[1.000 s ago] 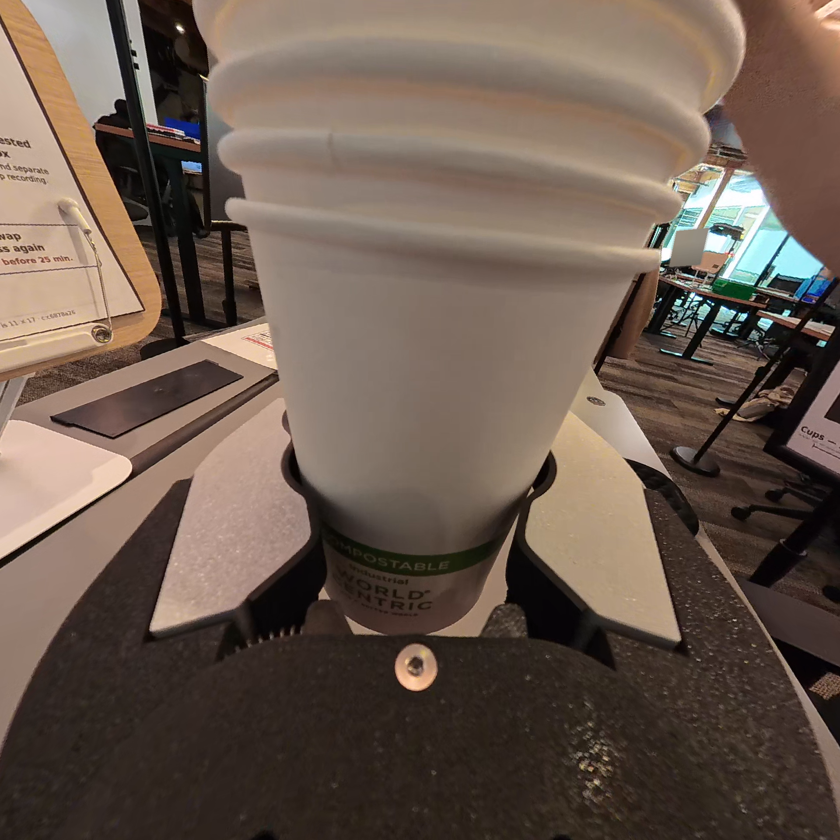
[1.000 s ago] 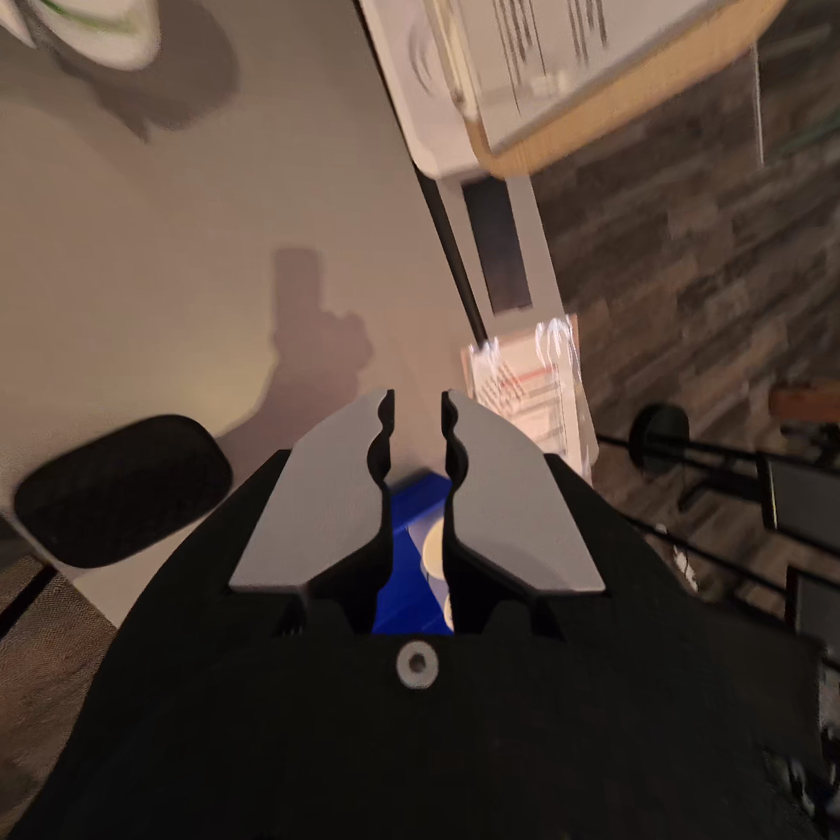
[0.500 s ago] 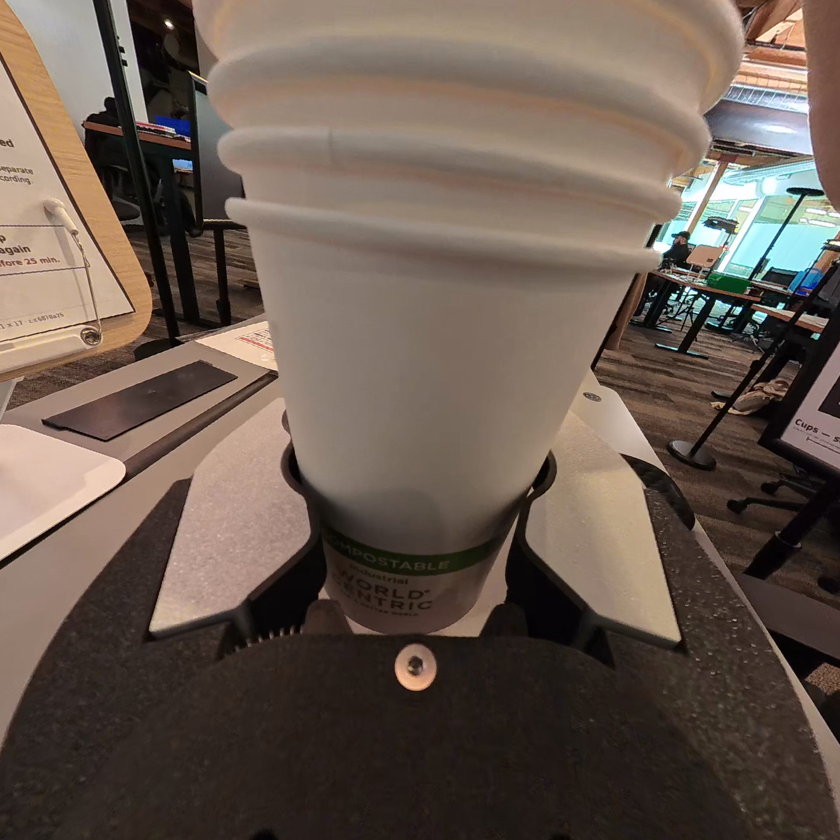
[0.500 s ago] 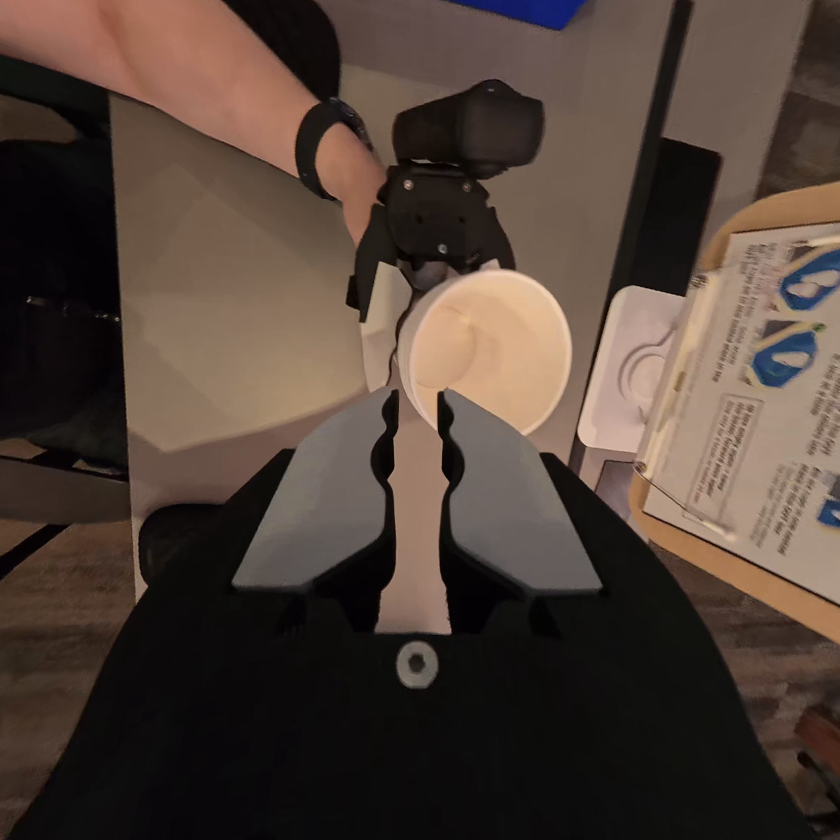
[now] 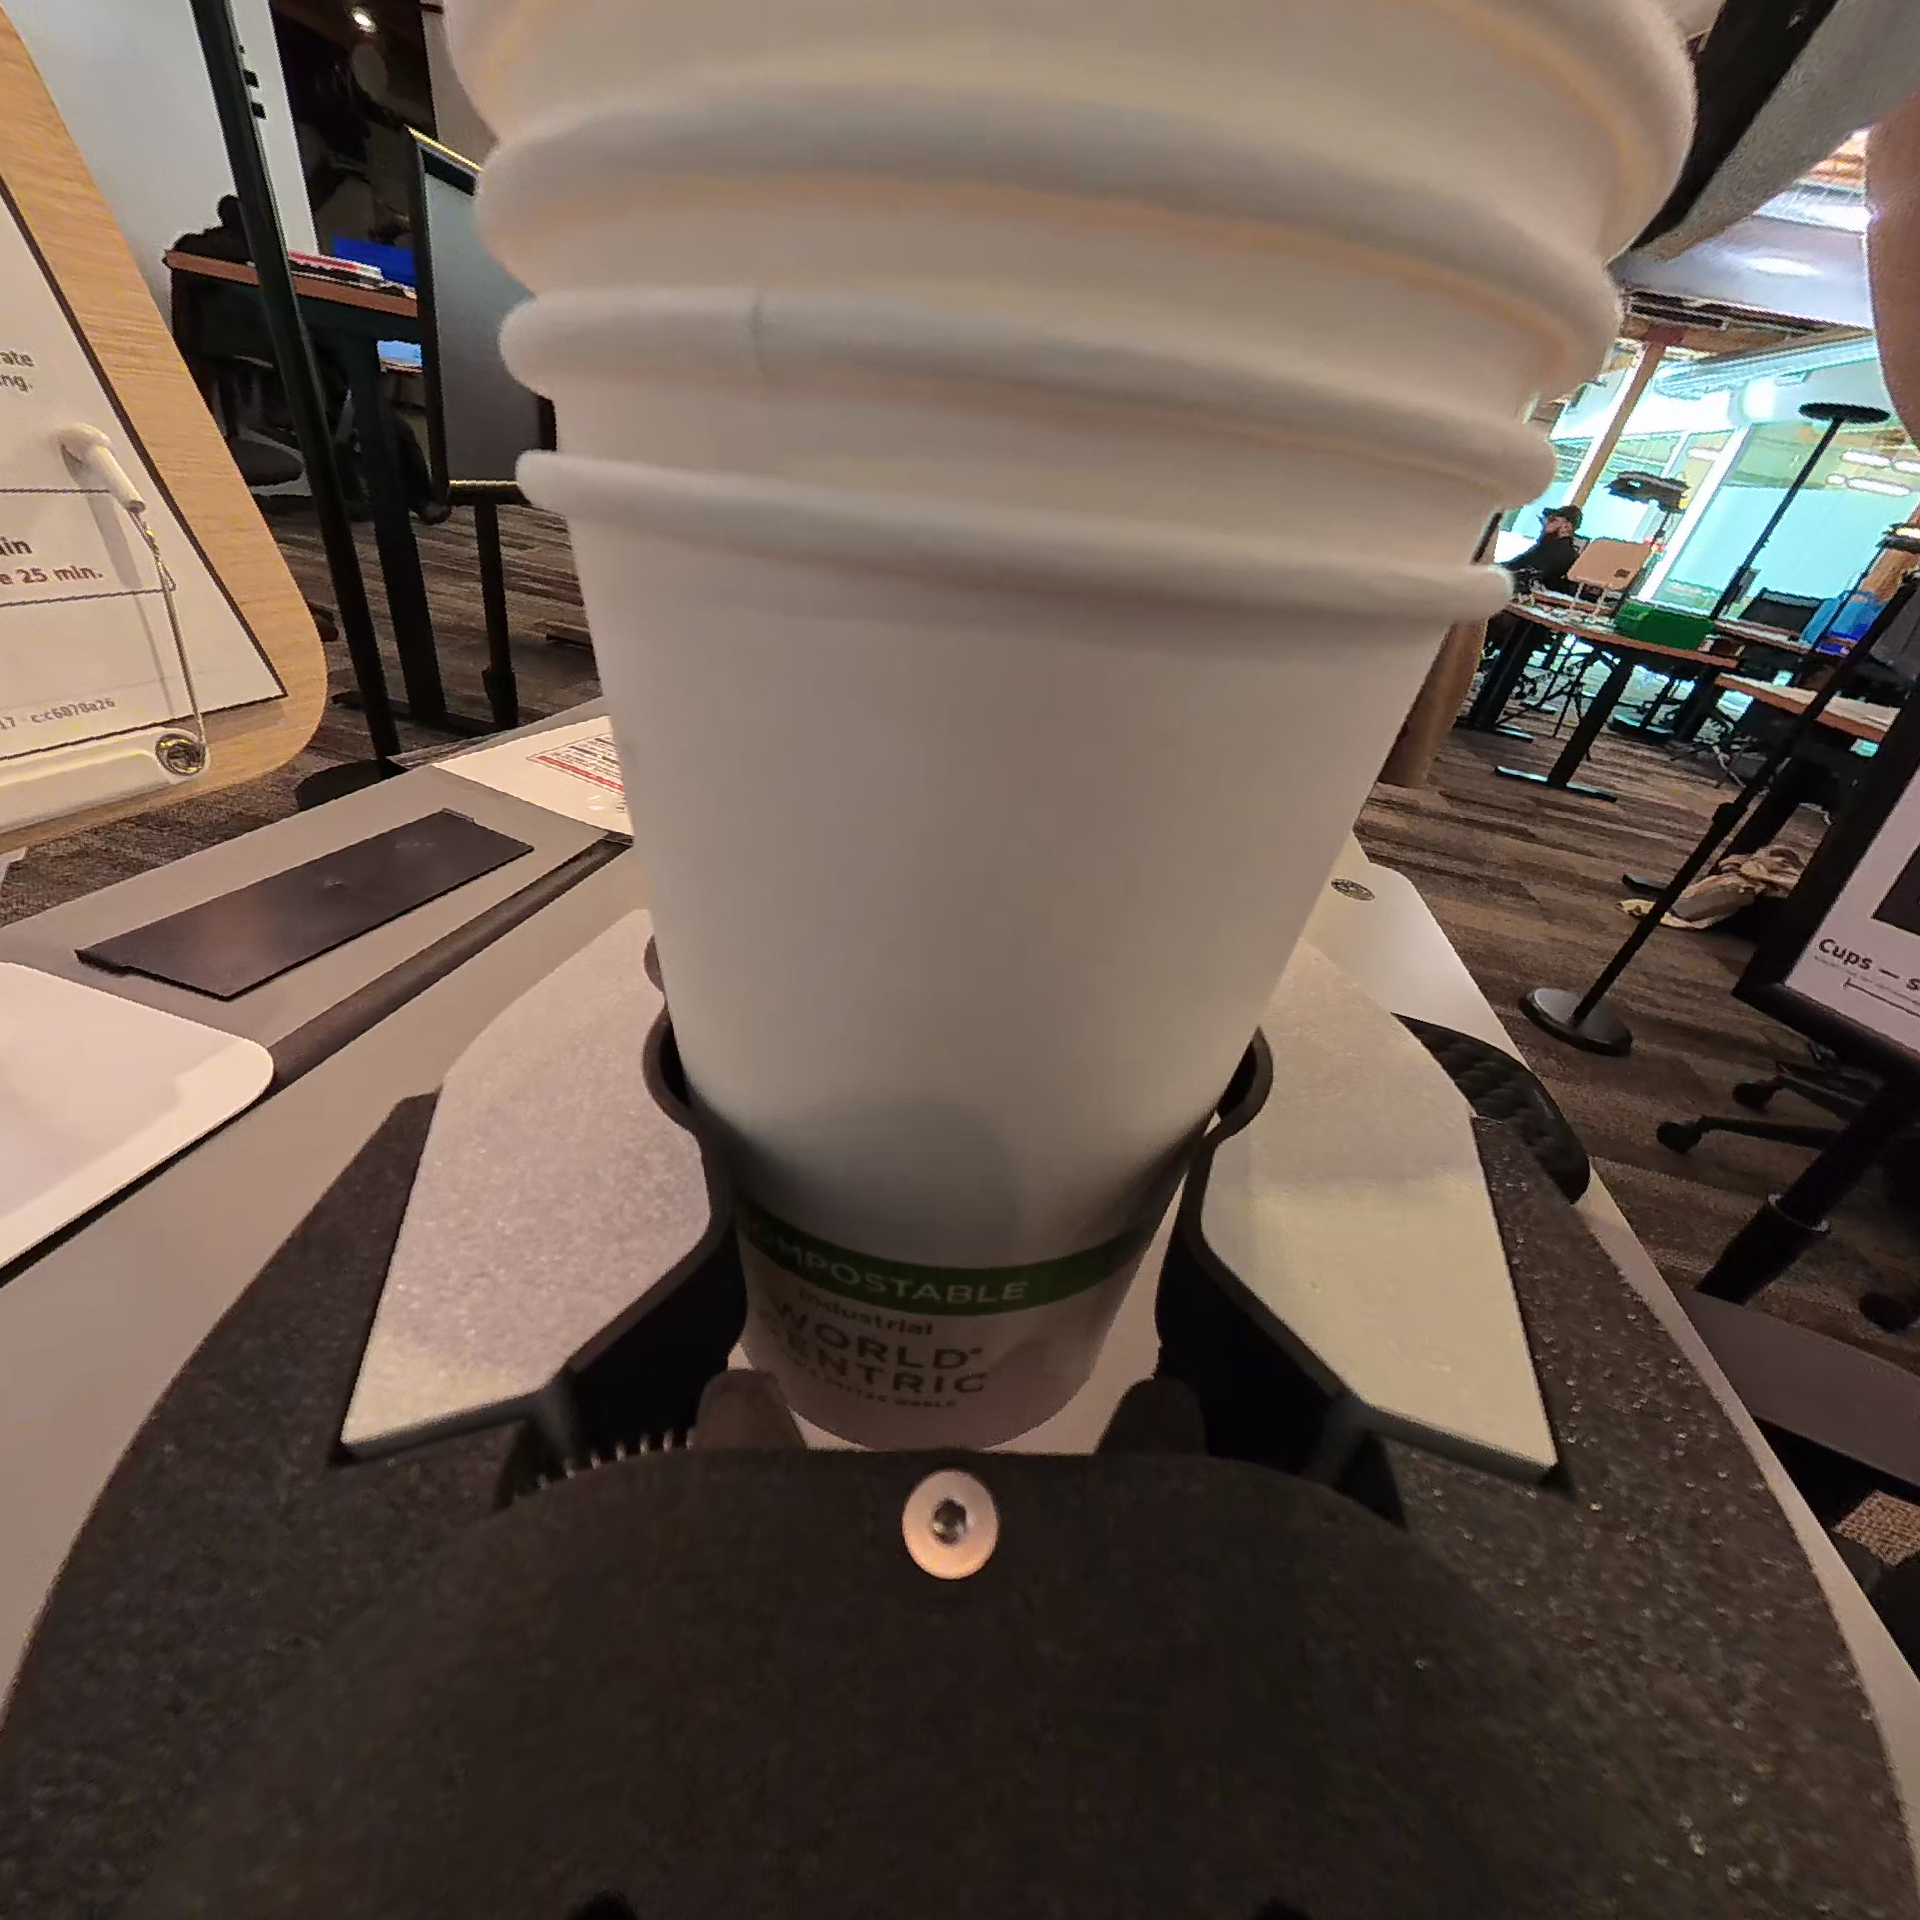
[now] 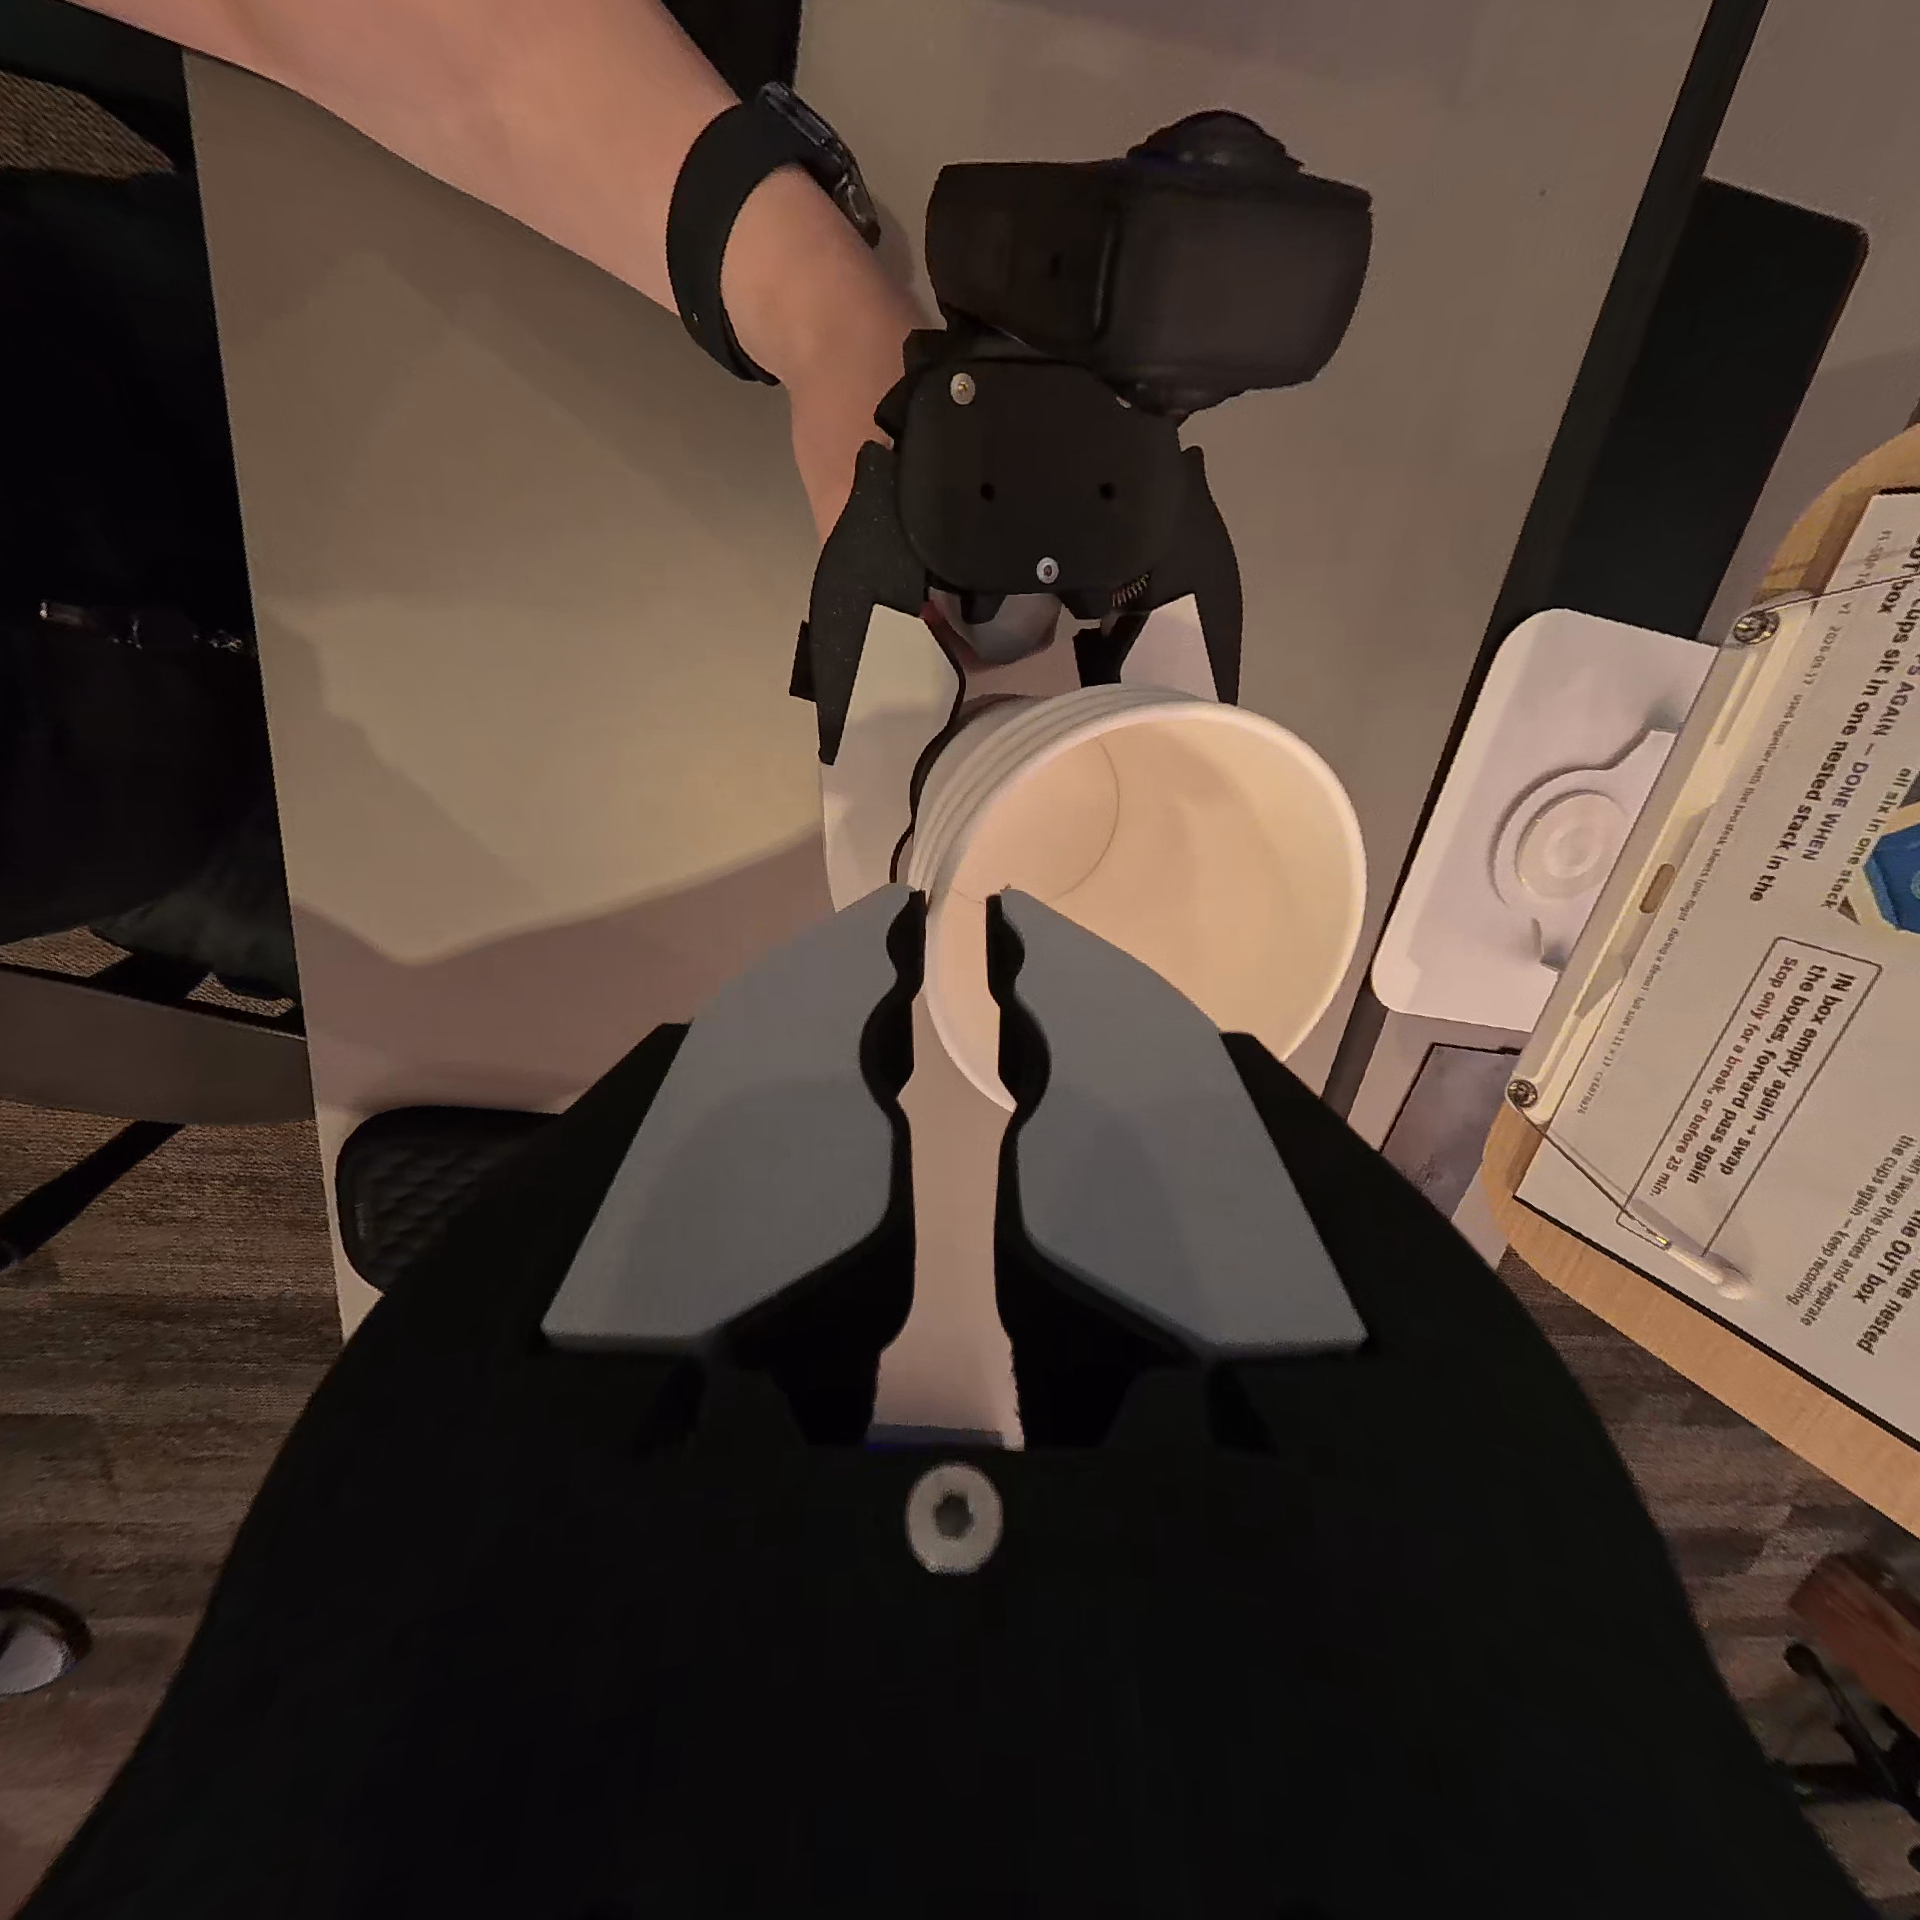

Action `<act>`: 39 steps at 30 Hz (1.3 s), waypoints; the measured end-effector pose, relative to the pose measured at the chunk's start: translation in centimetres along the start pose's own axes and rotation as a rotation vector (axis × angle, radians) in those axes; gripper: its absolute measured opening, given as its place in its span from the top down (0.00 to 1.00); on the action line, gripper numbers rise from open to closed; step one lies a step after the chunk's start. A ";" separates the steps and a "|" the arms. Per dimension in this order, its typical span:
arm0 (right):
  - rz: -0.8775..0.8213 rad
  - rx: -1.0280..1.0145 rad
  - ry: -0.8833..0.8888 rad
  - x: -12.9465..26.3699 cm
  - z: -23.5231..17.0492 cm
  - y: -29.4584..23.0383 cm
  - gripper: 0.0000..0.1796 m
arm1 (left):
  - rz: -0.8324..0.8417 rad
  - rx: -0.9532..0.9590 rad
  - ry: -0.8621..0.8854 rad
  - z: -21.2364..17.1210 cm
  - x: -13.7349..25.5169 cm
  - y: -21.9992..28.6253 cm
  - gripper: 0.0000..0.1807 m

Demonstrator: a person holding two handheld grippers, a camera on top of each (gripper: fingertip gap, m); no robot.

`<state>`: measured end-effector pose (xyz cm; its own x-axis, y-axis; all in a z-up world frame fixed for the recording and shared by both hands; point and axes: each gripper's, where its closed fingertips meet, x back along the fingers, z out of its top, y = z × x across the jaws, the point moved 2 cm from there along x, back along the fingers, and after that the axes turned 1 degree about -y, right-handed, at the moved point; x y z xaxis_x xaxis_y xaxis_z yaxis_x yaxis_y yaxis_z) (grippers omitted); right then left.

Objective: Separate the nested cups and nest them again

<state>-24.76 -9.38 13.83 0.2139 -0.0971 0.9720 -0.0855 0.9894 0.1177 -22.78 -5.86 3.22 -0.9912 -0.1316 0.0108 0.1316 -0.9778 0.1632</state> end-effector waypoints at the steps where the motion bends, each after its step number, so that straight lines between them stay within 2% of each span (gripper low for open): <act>1: 0.005 -0.002 0.000 0.0 -0.1 0.0 0.94 | -0.001 0.000 0.000 0.0 0.0 0.0 0.44; 15: 0.021 -0.008 -0.015 -0.5 -0.4 -0.3 0.94 | -0.005 -0.001 -0.001 0.0 -0.1 0.2 0.45; 18: 0.036 -0.004 -0.017 -0.6 -0.4 -0.4 0.98 | -0.004 0.002 0.000 0.0 -0.1 0.1 0.44; 24: 0.033 0.005 -0.032 -0.5 -0.4 -0.4 0.98 | -0.008 0.005 0.002 0.0 -0.1 0.2 0.45; 39: -0.043 0.016 -0.028 2.4 -0.2 -0.1 0.98 | -0.005 -0.002 -0.004 -0.1 -0.2 0.2 0.44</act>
<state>-24.05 -9.73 16.16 0.1907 -0.1428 0.9712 -0.0920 0.9824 0.1625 -22.56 -6.09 3.20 -0.9920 -0.1256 0.0137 0.1262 -0.9788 0.1616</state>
